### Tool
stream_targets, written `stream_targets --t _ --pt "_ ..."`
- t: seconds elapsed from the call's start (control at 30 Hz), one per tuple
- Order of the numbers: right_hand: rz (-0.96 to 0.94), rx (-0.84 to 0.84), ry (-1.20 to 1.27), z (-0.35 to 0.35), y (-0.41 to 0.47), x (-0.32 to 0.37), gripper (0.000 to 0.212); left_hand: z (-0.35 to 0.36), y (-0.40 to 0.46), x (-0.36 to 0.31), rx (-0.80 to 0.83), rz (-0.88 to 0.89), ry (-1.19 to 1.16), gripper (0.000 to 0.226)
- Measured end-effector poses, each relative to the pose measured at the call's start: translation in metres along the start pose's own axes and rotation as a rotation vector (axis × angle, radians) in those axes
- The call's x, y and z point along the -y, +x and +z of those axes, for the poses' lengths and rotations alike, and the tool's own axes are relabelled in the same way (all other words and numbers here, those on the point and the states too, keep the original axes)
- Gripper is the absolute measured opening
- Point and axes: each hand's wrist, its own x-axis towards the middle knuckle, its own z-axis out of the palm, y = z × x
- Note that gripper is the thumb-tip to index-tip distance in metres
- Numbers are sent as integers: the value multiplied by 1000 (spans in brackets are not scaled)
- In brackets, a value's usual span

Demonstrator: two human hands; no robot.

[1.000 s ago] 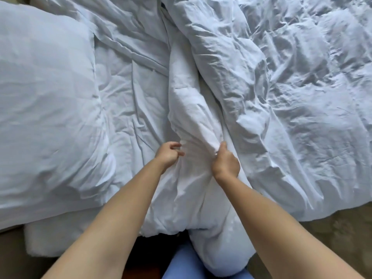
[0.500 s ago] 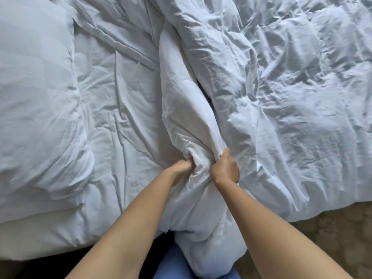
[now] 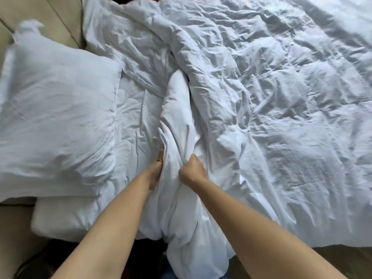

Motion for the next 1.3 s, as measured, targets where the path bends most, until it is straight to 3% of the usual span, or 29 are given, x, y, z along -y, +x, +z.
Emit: stream_targets --t 0.17,0.3,0.4,0.53,0.57,0.67,0.73,0.83,0.93,1.03,1.13,1.23,1.3 --pt "-372 158 85 -5 -70 105 38 -66 -121 -61 -225 360 -71 46" --pt "-543 180 158 -13 -111 169 34 -101 -202 -98 -490 599 97 26" --pt "-551 188 129 -11 -113 158 32 -96 -203 -89 -634 626 204 21" --pt "-415 345 -154 6 -95 105 9 -93 -167 -45 -726 477 454 25" --pt "-367 372 -180 12 -92 94 15 -93 -161 -34 -747 451 510 28" --pt "-386 224 -208 30 -78 75 42 -96 -149 -5 -729 405 415 33" --pt "-457 124 -120 29 -79 79 46 -98 -144 6 -731 421 344 36" --pt "-409 263 108 22 -78 91 33 -99 -146 10 -743 506 159 18" --pt "-219 464 301 23 -80 96 44 -101 -158 3 -574 501 40 19" --pt "-97 540 337 31 -79 104 57 -102 -171 -4 -106 351 226 28" --pt "-25 460 291 36 -67 109 64 -103 -157 1 192 206 292 25" --pt "4 322 61 35 -57 106 33 -102 -144 5 426 78 313 29" --pt "-1 199 17 37 -44 101 38 -108 -137 5 525 -10 318 29"
